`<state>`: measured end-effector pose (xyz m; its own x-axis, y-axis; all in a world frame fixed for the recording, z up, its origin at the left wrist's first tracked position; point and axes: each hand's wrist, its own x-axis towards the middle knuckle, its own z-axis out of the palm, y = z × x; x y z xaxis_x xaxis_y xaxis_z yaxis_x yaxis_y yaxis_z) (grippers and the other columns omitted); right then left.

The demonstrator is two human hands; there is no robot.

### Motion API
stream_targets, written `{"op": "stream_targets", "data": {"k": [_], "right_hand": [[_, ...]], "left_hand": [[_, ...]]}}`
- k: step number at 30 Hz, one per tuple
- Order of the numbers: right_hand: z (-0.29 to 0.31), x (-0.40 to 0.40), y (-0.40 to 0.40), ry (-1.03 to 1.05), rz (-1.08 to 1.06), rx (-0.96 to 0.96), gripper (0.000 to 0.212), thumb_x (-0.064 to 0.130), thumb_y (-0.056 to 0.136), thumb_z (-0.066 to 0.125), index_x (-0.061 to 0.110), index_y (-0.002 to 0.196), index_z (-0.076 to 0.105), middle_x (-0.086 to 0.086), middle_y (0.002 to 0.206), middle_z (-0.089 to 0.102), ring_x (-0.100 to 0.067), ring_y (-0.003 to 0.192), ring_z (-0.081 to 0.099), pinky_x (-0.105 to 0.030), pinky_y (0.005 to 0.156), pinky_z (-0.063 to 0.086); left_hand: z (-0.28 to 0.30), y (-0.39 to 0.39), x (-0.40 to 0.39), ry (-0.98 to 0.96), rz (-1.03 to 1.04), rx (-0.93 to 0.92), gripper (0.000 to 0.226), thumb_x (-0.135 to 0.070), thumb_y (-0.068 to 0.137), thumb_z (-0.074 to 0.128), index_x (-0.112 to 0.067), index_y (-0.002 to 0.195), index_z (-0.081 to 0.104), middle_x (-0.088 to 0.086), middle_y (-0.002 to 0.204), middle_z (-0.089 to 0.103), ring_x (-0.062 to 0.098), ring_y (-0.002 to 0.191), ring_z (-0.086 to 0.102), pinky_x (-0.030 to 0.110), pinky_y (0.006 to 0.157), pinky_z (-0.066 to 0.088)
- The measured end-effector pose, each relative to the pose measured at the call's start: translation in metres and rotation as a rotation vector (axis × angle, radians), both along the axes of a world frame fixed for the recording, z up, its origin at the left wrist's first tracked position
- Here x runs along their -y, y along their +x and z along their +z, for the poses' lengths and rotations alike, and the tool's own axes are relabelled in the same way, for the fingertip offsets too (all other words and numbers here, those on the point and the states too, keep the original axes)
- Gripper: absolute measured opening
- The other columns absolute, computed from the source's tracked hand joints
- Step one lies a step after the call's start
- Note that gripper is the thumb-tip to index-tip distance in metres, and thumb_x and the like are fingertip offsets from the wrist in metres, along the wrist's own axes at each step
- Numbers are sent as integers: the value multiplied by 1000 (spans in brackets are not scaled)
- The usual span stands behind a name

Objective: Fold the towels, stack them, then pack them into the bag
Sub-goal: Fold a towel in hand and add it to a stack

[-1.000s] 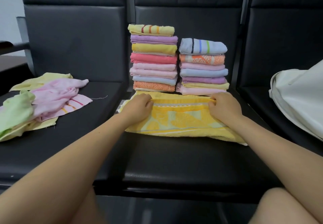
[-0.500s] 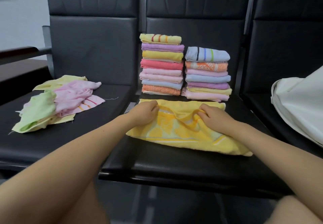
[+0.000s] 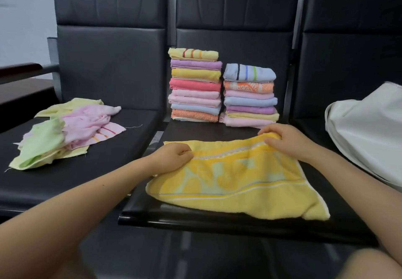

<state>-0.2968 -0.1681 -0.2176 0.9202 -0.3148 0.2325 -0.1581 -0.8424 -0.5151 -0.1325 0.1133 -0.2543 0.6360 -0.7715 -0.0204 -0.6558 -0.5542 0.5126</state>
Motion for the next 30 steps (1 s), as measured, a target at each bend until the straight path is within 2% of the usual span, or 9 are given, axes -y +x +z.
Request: {"op": "stream_targets", "data": {"k": [3,8,11,15,18,21,24,26,30], "right_hand": [[-2,9,18,-38,-93,125,23,13,92,58,15,113,67,4,110,63,-12,103,55,-23,84,36],[-22,14,53,-54,-274,230,17,17,87,67,10,102,69,-7,104,69,-26,101,60,-28,76,37],[-40,23,71,-71,-308,136,15,20,87,67,13,100,70,-7,105,69,-28,103,60,-31,77,41],[-60,36,86,-61,-307,-140,5,25,89,61,25,89,66,-4,116,63,-23,111,52,-33,85,45],[-63,39,87,-79,-303,-158,8,23,89,57,27,86,64,-4,113,62,-22,110,51,-35,85,47],[-63,39,84,-113,-294,-132,15,20,91,55,21,96,69,-5,111,60,-23,110,50,-33,83,44],[-65,39,83,-142,-299,-114,19,20,92,54,20,102,70,-5,115,60,-24,114,50,-31,81,41],[-65,39,83,-146,-307,-108,19,20,92,54,21,103,70,-3,116,61,-22,113,51,-30,81,41],[-67,40,82,-124,-335,-78,20,17,90,53,20,102,69,-3,114,63,-21,109,54,-32,81,45]], "left_hand": [[4,3,0,27,11,-166,22,-21,99,43,-31,91,61,-13,96,59,9,97,55,25,85,41],[8,8,0,23,56,-304,25,-25,100,44,-15,106,66,3,108,65,14,99,61,28,87,48],[6,15,2,10,43,-329,32,-30,99,47,-5,111,64,11,112,66,14,94,62,36,93,50],[6,24,3,-14,31,-489,17,-28,98,53,-23,93,68,-8,93,69,7,87,65,27,81,51],[9,37,-1,-38,51,-546,18,-24,96,58,-23,86,72,-3,88,72,10,83,66,31,82,52],[14,50,-2,-141,186,-454,12,-24,92,63,-19,90,75,-4,82,70,9,77,63,24,76,50],[14,64,6,-213,333,-98,9,-26,89,66,-21,87,73,-9,83,67,8,80,60,18,66,45],[8,70,12,-191,362,81,8,-28,88,66,-23,87,72,-10,84,64,9,82,58,21,63,41],[-16,90,19,-84,388,154,10,-34,87,66,-24,86,70,-7,87,64,17,93,61,31,74,45]]}}
